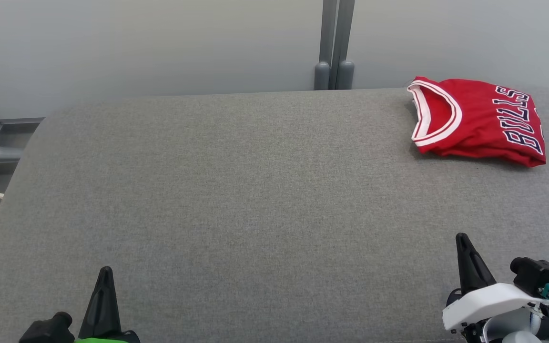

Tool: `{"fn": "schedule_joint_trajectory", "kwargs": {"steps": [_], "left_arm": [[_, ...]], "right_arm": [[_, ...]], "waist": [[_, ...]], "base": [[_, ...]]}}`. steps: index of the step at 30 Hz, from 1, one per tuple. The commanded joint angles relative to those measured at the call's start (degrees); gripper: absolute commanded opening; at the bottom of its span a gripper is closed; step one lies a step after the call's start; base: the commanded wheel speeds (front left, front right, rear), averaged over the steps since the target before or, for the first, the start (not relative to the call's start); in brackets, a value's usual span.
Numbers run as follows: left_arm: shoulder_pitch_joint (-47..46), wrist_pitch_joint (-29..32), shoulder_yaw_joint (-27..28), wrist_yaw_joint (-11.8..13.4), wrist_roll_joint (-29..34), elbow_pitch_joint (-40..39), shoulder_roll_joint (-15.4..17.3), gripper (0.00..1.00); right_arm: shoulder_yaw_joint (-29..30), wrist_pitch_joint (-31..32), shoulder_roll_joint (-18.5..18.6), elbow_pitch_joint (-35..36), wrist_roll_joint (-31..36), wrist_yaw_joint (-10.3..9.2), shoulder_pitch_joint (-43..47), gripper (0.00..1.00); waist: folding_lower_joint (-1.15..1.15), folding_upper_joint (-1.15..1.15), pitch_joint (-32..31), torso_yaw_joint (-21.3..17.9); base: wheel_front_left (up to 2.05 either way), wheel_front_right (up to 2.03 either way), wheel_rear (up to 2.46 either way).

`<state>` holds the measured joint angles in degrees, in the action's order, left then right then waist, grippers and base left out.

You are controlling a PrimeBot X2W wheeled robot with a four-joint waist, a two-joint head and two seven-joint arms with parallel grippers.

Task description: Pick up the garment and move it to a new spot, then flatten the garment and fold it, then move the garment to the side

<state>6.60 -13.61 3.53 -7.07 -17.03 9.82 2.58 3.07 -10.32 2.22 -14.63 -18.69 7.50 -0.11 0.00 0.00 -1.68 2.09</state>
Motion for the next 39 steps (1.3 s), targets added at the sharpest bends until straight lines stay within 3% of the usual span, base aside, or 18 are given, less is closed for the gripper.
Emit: {"fn": "schedule_joint_trajectory", "kwargs": {"steps": [1,39], "left_arm": [[-1.65,0.24,-0.36,-0.07,-3.59,-0.84,0.21,0.00],[-5.36,3.07,-4.33,-0.30,-37.12,-0.62,0.32,0.00]], "right_arm": [[0.89,1.23,0.24,0.64,-3.45,0.00,-1.78,0.00],[7.78,14.85,0.52,-0.71,-34.87,0.00,-5.37,0.00]], "waist": [[0.00,0.00,0.04,-0.04],[0.00,0.00,0.68,-0.72]], "base": [[0.00,0.00,0.00],[0.00,0.00,0.00]]}}
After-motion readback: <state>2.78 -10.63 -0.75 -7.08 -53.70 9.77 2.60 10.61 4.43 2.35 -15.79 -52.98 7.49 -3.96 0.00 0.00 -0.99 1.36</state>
